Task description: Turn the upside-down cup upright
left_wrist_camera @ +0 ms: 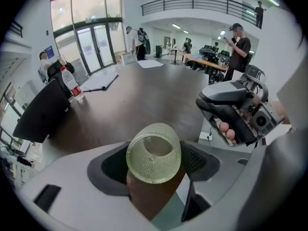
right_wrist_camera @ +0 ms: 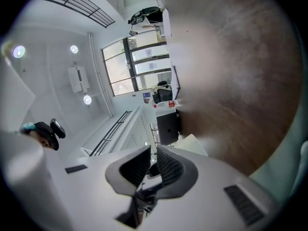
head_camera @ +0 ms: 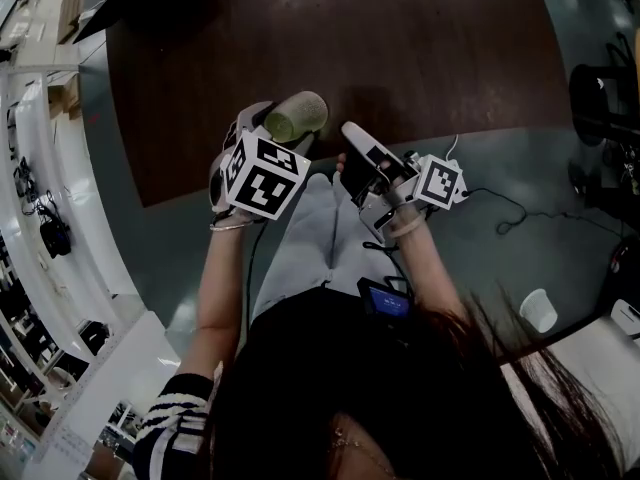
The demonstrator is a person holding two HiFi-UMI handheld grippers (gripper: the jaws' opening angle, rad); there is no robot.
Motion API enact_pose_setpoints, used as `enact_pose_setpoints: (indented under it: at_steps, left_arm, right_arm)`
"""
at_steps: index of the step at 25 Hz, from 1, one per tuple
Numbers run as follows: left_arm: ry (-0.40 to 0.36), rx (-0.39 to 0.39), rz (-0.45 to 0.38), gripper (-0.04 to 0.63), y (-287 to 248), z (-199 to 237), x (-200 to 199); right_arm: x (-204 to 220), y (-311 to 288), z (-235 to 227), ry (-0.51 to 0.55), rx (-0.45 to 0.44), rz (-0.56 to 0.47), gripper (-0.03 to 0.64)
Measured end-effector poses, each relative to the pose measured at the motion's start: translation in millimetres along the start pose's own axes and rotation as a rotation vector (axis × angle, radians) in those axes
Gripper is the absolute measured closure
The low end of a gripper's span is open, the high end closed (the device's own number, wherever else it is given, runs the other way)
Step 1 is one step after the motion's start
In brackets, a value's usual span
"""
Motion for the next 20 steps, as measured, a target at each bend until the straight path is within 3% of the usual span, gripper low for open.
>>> enact_pose_setpoints:
  at_steps: [13, 20]
  left_arm:
    - [-0.128, -0.016, 0.193, 0.268, -32, -5, 11]
    - [-0.179, -0.018, 0.246, 0.268, -43, -7, 19]
  right_arm:
    - [0, 4, -2, 0.042, 0.016, 0.008, 0.591]
    - [3, 5, -4, 0.046, 0.017, 0.011, 0.595]
Point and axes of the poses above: the fingertips, and each gripper's own axes: y backward along the fingers, z to its left, x out of its underside, the point moved 4 cm from there along y, backward along the fingers, and after that the axes turned 1 degree about y, right-handed, at the moved point
